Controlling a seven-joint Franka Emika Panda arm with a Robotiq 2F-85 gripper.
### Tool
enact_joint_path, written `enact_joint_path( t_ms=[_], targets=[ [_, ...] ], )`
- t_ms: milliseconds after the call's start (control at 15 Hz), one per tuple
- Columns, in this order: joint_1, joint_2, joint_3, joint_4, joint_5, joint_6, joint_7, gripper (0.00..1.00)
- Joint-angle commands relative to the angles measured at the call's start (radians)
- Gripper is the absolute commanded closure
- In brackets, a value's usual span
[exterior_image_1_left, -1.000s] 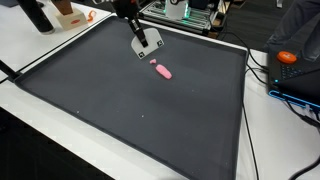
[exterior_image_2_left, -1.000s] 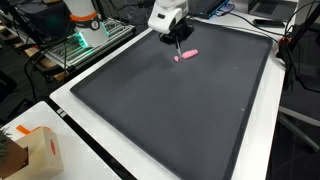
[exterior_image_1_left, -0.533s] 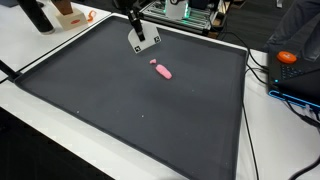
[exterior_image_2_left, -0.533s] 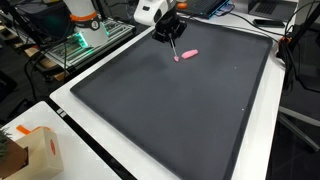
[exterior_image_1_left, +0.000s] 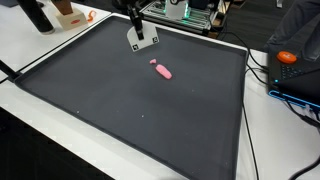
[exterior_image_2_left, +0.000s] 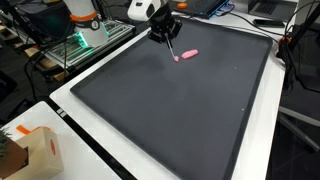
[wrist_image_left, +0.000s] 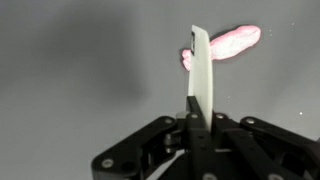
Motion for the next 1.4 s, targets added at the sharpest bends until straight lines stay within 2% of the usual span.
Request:
enact_joint_path(
  t_ms=[0,600,1333],
  targets=[
    [0.013,-0.043,0.008,-0.065,-0.008,0.066,-0.010,0.99],
    [0.041,-0.049,0.028,-0.087,-0.151,0.143,0.041,0.99],
    [0.074,-0.030,0.049,-0.015,-0.432,0.086,0.195,0.99]
  ],
)
